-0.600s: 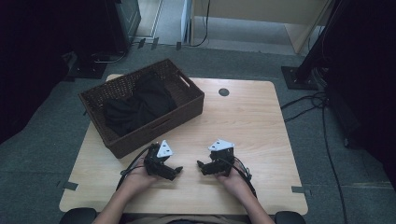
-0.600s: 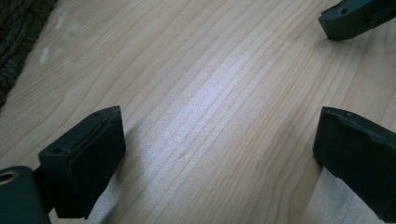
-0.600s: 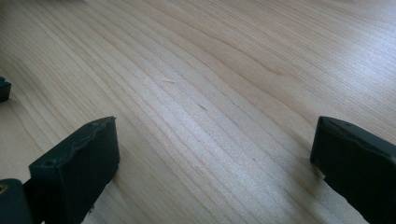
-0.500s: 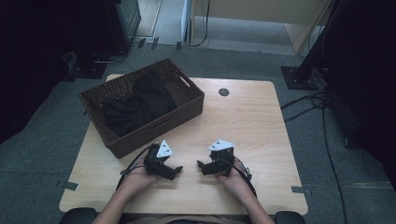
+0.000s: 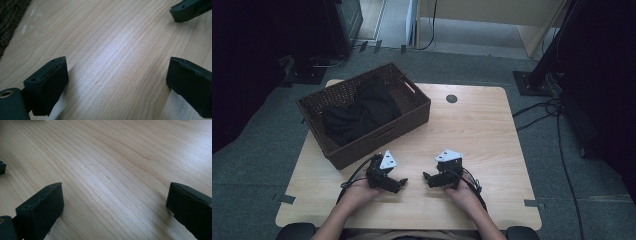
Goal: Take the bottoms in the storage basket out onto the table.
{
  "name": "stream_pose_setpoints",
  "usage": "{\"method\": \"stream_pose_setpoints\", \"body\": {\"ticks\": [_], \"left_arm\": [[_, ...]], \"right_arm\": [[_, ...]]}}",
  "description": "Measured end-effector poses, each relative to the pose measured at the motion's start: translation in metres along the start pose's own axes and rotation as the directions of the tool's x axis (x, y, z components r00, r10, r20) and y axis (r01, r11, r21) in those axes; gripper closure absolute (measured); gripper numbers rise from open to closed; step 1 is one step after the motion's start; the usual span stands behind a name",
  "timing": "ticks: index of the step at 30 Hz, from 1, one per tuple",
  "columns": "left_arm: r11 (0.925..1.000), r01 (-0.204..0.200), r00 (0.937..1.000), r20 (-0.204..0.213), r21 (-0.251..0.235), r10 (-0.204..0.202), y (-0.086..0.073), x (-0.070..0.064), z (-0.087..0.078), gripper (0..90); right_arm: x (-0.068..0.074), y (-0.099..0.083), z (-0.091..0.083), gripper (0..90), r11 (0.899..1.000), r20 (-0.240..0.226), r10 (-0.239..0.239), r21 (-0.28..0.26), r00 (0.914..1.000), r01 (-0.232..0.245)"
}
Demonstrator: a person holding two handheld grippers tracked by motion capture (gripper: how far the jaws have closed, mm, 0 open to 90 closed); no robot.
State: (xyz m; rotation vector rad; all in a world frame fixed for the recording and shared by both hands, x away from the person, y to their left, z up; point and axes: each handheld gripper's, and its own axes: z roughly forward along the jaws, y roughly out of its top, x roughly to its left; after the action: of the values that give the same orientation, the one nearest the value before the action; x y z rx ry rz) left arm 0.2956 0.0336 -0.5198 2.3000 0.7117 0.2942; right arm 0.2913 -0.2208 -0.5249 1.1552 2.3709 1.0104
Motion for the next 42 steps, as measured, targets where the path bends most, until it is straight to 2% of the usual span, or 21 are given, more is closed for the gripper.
{"method": "stream_pose_setpoints", "body": {"ticks": [17, 21, 29, 33, 35, 37, 40, 42], "left_arm": [[0.9999, 0.01, 0.9999, -0.008, -0.004, -0.01, 0.001, 0.002, 0.001, 4.3], [1.0, 0.005, 1.0, 0.0, -0.005, -0.005, 0.001, 0.005, 0.002, 4.3], [0.9992, -0.039, 0.9985, 0.038, -0.003, 0.039, 0.005, 0.015, 0.005, 4.1], [0.9993, -0.037, 0.9987, 0.036, 0.004, 0.037, 0.007, 0.017, 0.005, 4.5], [0.9995, -0.03, 0.9991, 0.029, 0.013, 0.03, 0.007, 0.017, 0.003, 8.0], [0.9994, -0.024, 0.9997, 0.011, 0.027, 0.024, 0.009, 0.018, 0.0, 15.3], [0.9982, -0.037, 0.9993, 0.011, 0.047, 0.036, 0.01, 0.019, -0.003, 15.2], [0.9983, -0.017, 0.9996, 0.026, 0.056, 0.016, 0.012, 0.021, -0.005, 15.3]], "right_arm": [[0.0, 0.0, 0.0, 1.1, 1.0, 0.001, 0.002, 0.0, 1.0, -0.002], [0.001, 0.0, 0.0, 1.2, 1.0, 0.003, 0.003, 0.0, 1.0, -0.003], [0.0, 0.0, 0.0, 1.1, 1.0, 0.002, 0.003, 0.0, 1.0, -0.003], [0.0, 0.0, 0.0, 1.1, 1.0, 0.002, 0.003, 0.0, 1.0, -0.003], [0.0, 0.0, 0.0, 1.2, 1.0, 0.002, 0.003, 0.0, 1.0, -0.003], [0.0, 0.0, 0.0, 1.2, 1.0, 0.001, 0.003, 0.0, 1.0, -0.003], [0.0, 0.0, 0.0, 1.1, 1.0, 0.001, 0.002, 0.0, 1.0, -0.002], [0.001, 0.0, 0.0, 1.1, 1.0, 0.001, 0.004, 0.0, 1.0, -0.004]]}}
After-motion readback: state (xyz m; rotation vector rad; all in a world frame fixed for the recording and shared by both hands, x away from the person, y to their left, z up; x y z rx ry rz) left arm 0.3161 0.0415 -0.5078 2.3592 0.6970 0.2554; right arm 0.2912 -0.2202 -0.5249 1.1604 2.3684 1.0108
